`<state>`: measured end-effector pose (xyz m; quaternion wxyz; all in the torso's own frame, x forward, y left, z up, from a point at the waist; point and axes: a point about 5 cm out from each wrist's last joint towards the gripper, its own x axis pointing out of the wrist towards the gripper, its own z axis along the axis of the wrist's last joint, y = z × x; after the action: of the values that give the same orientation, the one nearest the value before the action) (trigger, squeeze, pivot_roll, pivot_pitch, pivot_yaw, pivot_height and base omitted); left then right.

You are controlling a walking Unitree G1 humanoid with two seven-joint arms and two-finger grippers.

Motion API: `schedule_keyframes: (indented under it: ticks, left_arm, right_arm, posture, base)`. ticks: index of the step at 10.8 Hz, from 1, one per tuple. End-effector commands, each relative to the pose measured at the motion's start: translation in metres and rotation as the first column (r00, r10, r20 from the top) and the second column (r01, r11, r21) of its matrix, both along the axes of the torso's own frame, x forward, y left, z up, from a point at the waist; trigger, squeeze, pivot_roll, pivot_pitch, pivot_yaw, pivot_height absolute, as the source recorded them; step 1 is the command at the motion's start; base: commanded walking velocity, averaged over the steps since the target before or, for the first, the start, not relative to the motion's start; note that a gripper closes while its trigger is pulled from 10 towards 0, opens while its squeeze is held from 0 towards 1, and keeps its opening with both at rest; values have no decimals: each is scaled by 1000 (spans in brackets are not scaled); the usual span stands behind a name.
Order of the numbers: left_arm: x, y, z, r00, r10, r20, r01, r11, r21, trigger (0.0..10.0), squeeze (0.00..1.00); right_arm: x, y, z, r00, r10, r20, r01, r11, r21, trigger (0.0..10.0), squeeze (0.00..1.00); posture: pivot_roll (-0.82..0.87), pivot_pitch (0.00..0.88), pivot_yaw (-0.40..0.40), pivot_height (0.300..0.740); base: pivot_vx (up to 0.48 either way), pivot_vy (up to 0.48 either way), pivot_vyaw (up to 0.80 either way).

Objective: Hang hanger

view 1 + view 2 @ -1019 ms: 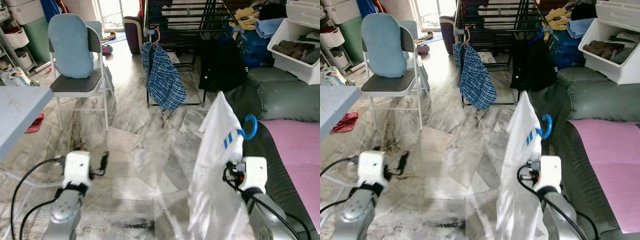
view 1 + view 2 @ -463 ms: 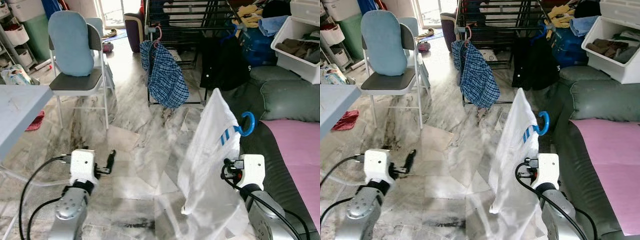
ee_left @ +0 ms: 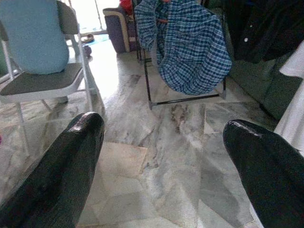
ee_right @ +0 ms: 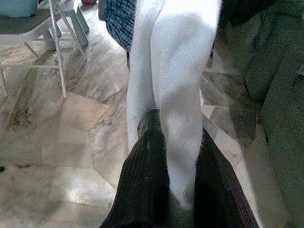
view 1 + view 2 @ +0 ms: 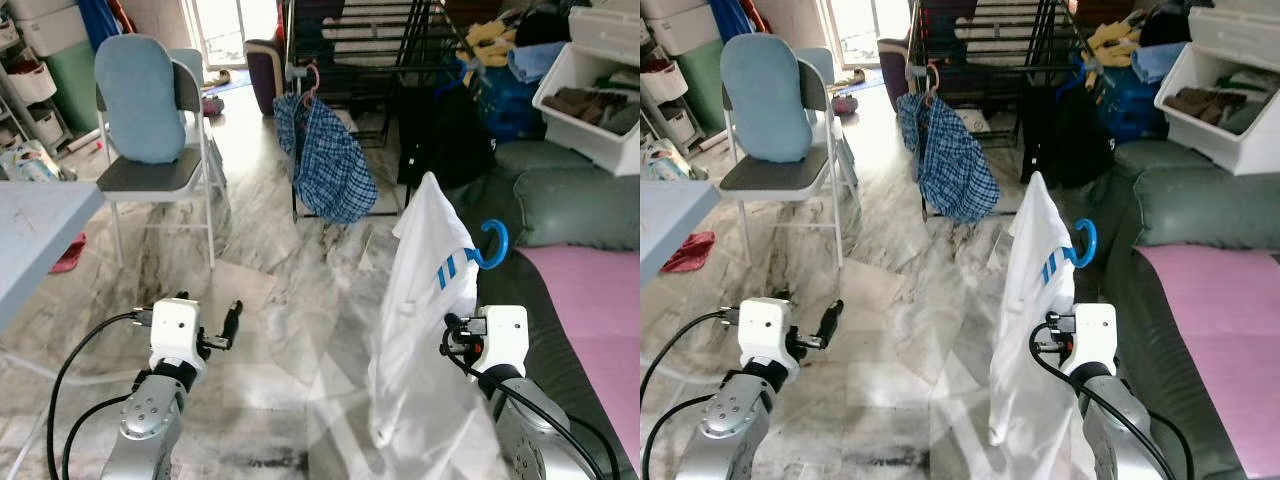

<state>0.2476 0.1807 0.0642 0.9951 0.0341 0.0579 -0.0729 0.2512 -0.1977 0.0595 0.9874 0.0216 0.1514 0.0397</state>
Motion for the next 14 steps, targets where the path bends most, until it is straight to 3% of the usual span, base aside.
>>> schedule_keyframes:
  ticks: [1,7,14]
  left_arm:
    - [3,-1,5,1000,-7,12,8,1000,-9,10000,0]
    - [14,-8,9,999,-24,31,24,999,-23,10000,0]
    - [16,-14,10,998,-44,38,46,998,-38,10000,0]
  right_arm:
    - [10,6,19,995,28,99,-28,1000,0,10000,0]
    - [18,11,26,991,9,136,-12,1000,22,10000,0]
    - [22,11,25,990,6,142,-8,1000,15,10000,0]
  posture:
    - [-128,0,4,740]
    - [-145,0,15,740]
    - [-148,0,19,740]
  base:
    - [420,0,0]
    - [444,0,0]
    - [479,0,0]
